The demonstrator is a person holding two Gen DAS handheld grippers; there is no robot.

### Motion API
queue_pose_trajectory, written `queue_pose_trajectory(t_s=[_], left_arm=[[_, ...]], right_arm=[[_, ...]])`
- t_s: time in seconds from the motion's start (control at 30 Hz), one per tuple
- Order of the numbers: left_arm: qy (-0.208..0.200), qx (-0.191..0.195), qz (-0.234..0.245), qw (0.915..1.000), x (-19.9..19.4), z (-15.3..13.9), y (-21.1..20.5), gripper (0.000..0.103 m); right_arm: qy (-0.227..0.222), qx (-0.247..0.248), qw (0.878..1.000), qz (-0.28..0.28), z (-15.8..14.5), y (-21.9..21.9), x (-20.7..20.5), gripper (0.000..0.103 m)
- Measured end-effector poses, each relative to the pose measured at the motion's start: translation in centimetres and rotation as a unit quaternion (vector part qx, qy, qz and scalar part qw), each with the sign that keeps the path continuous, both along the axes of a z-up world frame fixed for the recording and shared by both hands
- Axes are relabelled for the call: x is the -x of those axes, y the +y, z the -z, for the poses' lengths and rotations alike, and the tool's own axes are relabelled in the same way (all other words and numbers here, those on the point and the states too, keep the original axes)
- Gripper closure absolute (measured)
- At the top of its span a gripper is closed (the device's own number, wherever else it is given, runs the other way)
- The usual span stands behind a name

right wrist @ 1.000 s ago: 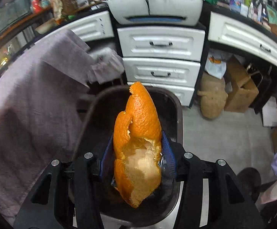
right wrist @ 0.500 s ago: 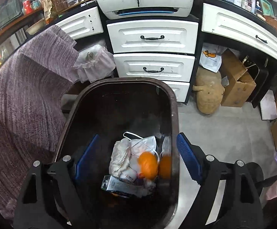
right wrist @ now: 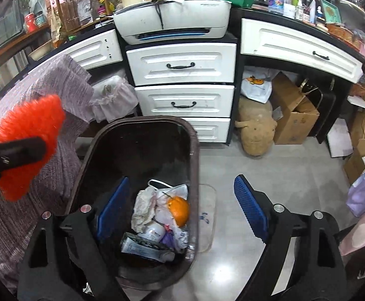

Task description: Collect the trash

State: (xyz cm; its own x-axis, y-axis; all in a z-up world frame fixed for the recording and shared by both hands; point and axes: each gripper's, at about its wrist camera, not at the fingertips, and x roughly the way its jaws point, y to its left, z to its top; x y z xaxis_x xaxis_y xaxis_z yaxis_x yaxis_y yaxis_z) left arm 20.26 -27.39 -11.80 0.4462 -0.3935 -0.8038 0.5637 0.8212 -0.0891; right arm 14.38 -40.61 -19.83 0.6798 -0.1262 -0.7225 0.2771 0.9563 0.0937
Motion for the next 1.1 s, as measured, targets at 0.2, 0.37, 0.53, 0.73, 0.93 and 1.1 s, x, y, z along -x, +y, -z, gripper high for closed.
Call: queue_pose_trajectory(t_s=[0.2, 0.37, 0.53, 0.73, 0.93, 1.1], left_arm=[[0.01, -0.007, -0.003, 0.9999, -0.5, 1.3, -0.6, 0.071], [0.019, 0.0, -0.007, 0.9998, -0.8, 2.2, -0.6, 0.04], [0.031, 0.007, -0.017, 0.9993, -1.2, 3.0, -0.5, 0.021], [0.024, -0.011, -0.021, 0.9994, -0.7, 3.0, -0.1, 0.017], [-0.017, 0.009, -0.032, 0.9993, 1.6, 0.3, 2.0, 0.007], [-0.061, 0.03, -0.042, 0.9968, 4.2, -3.3, 4.5, 0.006]], right_arm=[[0.009, 0.01, 1.0, 0.027, 0.2, -1.7, 1.2, 0.019], [0.015, 0.004, 0.999, 0.044, 0.6, -3.0, 1.7, 0.019], [0.015, 0.002, 0.999, 0.046, 0.5, -3.1, 1.8, 0.019], [0.008, 0.004, 0.999, 0.047, -0.2, -2.9, 2.1, 0.019], [-0.012, 0.0, 0.999, 0.045, -1.9, -2.7, 2.7, 0.019], [-0.048, -0.019, 0.998, 0.031, -4.8, -1.4, 3.3, 0.012]])
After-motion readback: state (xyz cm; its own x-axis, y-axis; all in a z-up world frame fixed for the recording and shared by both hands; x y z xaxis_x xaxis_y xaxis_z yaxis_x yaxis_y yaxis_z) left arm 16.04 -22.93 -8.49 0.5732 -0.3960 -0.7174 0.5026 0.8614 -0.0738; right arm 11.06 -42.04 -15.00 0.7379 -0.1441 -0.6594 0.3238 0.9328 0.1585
